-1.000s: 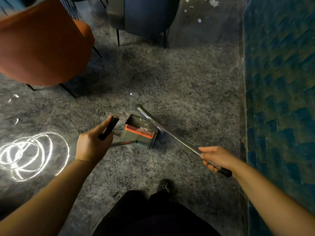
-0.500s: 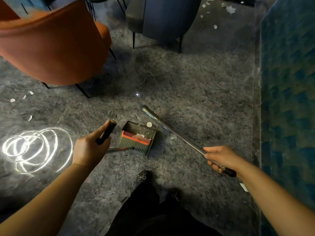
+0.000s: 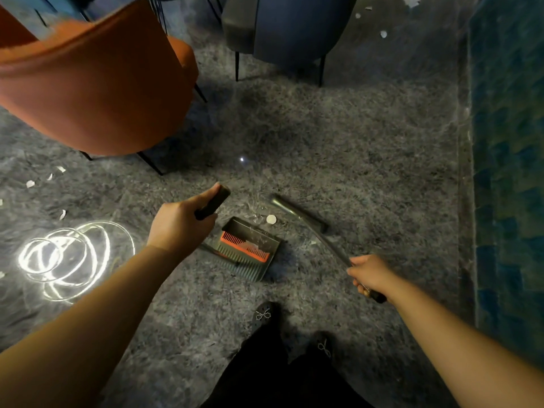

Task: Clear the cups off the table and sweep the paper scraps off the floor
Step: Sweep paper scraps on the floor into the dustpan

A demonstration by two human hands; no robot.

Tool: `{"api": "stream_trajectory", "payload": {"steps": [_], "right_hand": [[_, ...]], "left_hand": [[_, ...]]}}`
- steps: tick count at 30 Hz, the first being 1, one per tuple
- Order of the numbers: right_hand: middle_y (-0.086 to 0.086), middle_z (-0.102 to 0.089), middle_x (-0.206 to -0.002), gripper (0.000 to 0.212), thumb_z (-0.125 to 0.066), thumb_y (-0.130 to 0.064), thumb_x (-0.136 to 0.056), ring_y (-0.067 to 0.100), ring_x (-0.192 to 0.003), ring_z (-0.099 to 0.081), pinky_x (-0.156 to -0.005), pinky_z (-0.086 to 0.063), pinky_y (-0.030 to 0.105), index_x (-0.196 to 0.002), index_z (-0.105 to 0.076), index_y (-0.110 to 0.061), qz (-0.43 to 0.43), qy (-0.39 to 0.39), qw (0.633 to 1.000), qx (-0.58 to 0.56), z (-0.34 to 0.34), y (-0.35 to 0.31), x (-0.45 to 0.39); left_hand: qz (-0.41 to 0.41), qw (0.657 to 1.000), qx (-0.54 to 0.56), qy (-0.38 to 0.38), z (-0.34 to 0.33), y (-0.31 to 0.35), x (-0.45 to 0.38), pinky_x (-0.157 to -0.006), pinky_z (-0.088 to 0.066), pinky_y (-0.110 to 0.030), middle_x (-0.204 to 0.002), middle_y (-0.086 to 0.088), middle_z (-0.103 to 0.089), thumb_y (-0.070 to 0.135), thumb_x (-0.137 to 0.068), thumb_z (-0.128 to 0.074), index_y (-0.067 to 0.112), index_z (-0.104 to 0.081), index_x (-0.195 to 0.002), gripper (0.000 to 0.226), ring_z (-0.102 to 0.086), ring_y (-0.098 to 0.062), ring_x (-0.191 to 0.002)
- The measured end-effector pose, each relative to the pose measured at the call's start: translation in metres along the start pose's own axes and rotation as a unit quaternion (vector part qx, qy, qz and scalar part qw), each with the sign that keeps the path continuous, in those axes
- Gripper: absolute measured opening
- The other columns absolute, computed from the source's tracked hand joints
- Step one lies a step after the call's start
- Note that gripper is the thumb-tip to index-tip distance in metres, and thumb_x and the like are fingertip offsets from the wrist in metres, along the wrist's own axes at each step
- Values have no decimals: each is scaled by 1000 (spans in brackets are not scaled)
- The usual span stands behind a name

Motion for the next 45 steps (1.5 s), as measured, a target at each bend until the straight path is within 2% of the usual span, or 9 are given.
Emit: {"api": "stream_trajectory", "payload": {"steps": [4,9,14,18,21,29,33,39,45], "right_hand": [[12,-54,-61,48,-51,-5,-96,17,-40,-47,-34,-35,20,-143,-40,-7,-18,-11,999,35,-10,-5,-14],[11,-57,-64,49,-50,-6,-95,17,-44,-50,-36,-38,21,-142,-43,-11,-23,-47,994,95,-18,-6,-7],[7,-56,-64,50,-54,-7,-94,11,-39,-51,-37,-40,21,-142,-44,-14,-28,-93,989,111,-27,-4,15],[6,-51,-58,40,-52,-5,-93,8,-33,-46,-35,-36,20,-133,-54,-13,-25,-118,986,116,-26,-7,36],[5,-52,-57,43,-53,-5,-91,10,-36,-45,-36,-36,20,-132,-55,-18,-25,-134,985,109,-17,-7,44],[5,-53,-57,46,-54,-5,-91,8,-37,-45,-38,-36,19,-135,-53,-20,-30,-101,994,34,-6,20,55],[6,-54,-58,45,-53,-5,-92,9,-36,-44,-35,-34,18,-136,-52,-17,-38,-86,995,-36,8,35,61],[9,-54,-63,47,-56,-5,-92,10,-36,-45,-34,-34,17,-138,-49,-16,-40,-50,992,-111,43,55,73],[8,-57,-61,45,-57,-6,-91,13,-41,-46,-37,-34,19,-135,-53,-15,-39,22,989,-143,63,82,92]], "left_hand": [[-8,999,-32,-29,-7,14,-25,-62,-51,-30,-96,-9,-71,23,-87,-66,44,-46,-137,58,-63,-25,-70],[-19,998,-47,-34,-11,29,-46,-63,-48,-29,-103,-8,-70,24,-87,-65,44,-44,-139,59,-64,-25,-79],[-19,998,-48,-34,-11,29,-48,-61,-43,-27,-101,-7,-70,25,-87,-65,44,-43,-140,60,-61,-22,-76],[-19,998,-42,-29,-9,24,-38,-62,-47,-27,-99,-6,-70,23,-87,-65,44,-43,-139,60,-59,-18,-73],[-22,999,-25,-25,-5,16,-27,-64,-51,-30,-99,-7,-71,23,-85,-69,42,-45,-138,61,-61,-20,-72],[-64,997,-22,-29,0,8,0,-62,-56,-36,-85,-8,-71,17,-83,-73,38,-43,-138,65,-61,-18,-63],[-63,997,-22,-39,-2,16,-4,-58,-49,-29,-83,-5,-69,19,-84,-72,40,-46,-136,62,-56,-13,-59],[-90,994,-27,-56,-12,47,-18,-65,-53,-34,-94,-9,-71,22,-84,-72,40,-45,-138,63,-63,-21,-72],[-121,989,6,-88,-43,87,-22,-79,-55,-34,-108,-3,-71,21,-81,-74,43,-49,-134,63,-67,-17,-86]]}}
Point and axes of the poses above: each hand's wrist, its own x-axis away from the middle knuckle, its own z-axis out of the back of the hand, y = z × x, the point moved 9 cm from there along -x, towards the middle knuckle
